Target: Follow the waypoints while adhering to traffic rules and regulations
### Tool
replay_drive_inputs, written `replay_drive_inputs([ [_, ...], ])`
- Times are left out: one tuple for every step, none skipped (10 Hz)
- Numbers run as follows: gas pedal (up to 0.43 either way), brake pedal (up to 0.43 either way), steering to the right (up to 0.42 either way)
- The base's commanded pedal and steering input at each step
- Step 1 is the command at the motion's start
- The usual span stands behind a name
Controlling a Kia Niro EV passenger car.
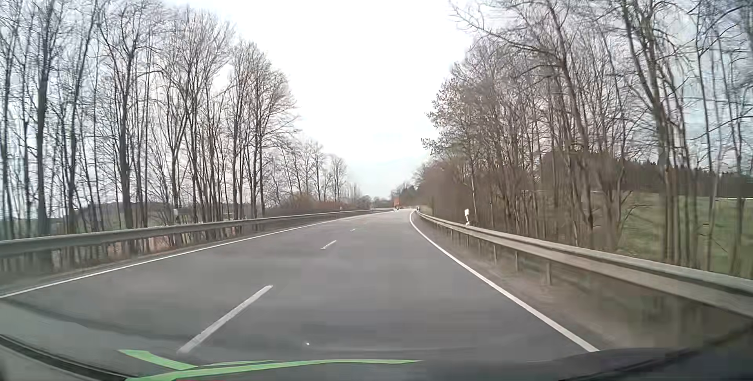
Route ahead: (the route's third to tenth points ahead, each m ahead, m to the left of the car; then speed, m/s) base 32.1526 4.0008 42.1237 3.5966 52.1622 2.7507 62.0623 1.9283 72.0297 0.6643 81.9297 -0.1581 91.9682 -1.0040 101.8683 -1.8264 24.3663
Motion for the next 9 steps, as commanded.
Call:
replay_drive_inputs([
  [0.24, 0.0, 0.011],
  [0.248, 0.0, 0.011],
  [0.248, 0.0, 0.011],
  [0.248, 0.0, 0.011],
  [0.248, 0.0, 0.011],
  [0.248, 0.0, 0.01],
  [0.248, 0.0, 0.01],
  [0.248, 0.0, 0.01],
  [0.248, 0.0, 0.009],
])
